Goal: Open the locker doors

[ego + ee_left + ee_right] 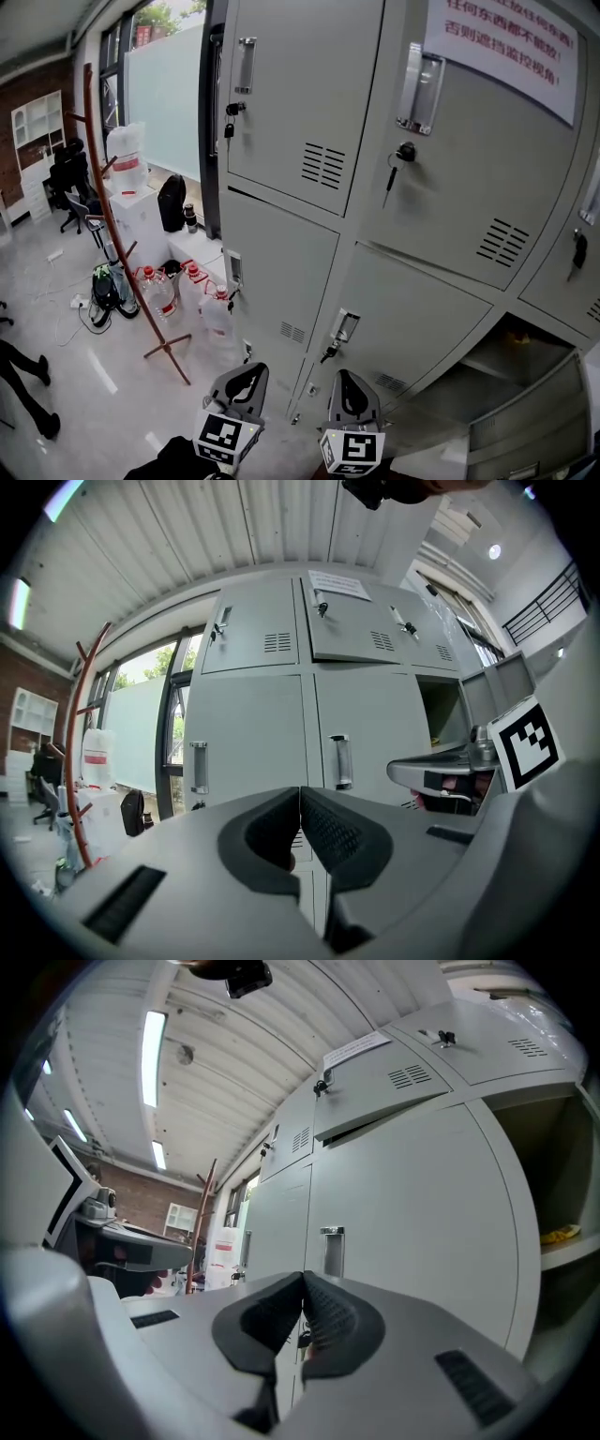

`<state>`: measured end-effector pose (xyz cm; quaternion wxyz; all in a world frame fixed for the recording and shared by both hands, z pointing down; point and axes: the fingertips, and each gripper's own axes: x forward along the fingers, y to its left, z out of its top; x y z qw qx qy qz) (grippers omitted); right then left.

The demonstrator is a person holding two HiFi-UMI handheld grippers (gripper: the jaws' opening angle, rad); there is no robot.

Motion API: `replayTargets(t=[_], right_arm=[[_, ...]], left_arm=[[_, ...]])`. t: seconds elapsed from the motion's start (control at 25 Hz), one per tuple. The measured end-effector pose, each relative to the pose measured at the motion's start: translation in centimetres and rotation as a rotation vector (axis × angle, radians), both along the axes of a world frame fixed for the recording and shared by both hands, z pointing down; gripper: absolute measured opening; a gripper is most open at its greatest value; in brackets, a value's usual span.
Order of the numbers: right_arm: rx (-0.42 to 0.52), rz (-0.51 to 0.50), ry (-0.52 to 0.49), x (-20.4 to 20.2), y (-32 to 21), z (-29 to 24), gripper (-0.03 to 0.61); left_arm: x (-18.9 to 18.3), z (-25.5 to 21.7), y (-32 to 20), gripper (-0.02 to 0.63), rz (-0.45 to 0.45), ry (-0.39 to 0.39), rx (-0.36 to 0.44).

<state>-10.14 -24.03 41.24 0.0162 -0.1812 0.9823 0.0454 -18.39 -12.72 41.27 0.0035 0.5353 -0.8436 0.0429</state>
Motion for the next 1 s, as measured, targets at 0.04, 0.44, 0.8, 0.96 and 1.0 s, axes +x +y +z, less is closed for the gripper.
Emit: replayTargets(t=[0.04,0.44,0.8,0.96,1.0], right_arm=[[0.002,0.000,0.000,-0.6,-0.1,-0.1,0.015],[0.009,0.063,-0.016,-5.4,-2.3,-0.7,0.029],[0.008,0.079,0.002,-8.6,-4.0,-0.5,0.156],[0.010,0.093,0.019,-9.5,-4.4,-0.1,0.167],[0.011,0.096,0.023,-9.7,-4.5,0.0,0.167]], left_arm=[[-0.6,0.0,-0.1,0.025,-0.002,0.000,0.001],[-5.5,-0.4,-2.3,0.025,0.052,-0.015,-0.004],[-8.2,-0.1,-3.8,0.025,0.084,-0.006,-0.008],[-9.1,0.1,-4.0,0.025,0.092,-0.002,-0.014],[-9.3,0.2,-4.0,0.025,0.094,-0.001,-0.014]])
